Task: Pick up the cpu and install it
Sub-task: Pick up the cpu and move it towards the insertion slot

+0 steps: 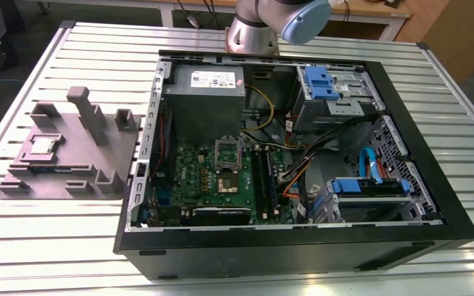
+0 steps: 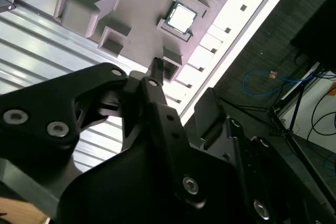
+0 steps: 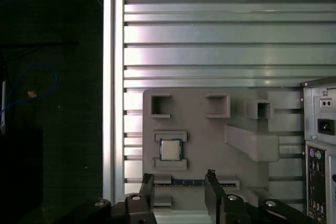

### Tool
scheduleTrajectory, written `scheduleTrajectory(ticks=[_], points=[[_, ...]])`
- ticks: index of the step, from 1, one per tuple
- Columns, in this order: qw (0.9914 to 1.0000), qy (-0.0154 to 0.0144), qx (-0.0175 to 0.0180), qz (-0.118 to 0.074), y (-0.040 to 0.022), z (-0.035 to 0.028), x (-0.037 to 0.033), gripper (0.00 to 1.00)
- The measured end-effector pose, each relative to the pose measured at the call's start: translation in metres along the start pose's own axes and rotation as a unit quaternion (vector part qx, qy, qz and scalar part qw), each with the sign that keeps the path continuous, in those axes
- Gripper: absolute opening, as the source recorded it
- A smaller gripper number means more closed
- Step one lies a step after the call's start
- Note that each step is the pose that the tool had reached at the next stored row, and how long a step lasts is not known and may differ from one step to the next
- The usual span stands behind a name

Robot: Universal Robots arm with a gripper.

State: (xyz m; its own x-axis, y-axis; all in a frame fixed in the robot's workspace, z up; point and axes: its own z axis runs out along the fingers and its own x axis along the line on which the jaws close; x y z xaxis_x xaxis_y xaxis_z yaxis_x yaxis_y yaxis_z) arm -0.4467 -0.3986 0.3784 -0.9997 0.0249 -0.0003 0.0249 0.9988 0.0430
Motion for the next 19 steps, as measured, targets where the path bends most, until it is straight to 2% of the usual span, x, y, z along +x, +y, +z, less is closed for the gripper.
scheduleTrajectory(ticks=[1,3,4,9,10,11,19], points=[[1.00000,0.0000,0.0000,0.000,0.0000,0.0000,0.0000,0.53],[1.00000,0.0000,0.0000,0.000,0.0000,0.0000,0.0000,0.53],[1.00000,0.0000,0.0000,-0.001,0.0000,0.0002,0.0000,0.59],[0.99996,0.0004,0.0000,-0.008,0.0000,0.0018,0.0001,0.59],[0.99996,0.0003,0.0000,-0.009,-0.0001,0.0031,0.0000,0.59],[0.99996,0.0004,0.0000,-0.009,-0.0003,0.0076,0.0000,0.59],[0.99996,0.0004,0.0000,-0.009,-0.0004,0.0089,0.0000,0.59]])
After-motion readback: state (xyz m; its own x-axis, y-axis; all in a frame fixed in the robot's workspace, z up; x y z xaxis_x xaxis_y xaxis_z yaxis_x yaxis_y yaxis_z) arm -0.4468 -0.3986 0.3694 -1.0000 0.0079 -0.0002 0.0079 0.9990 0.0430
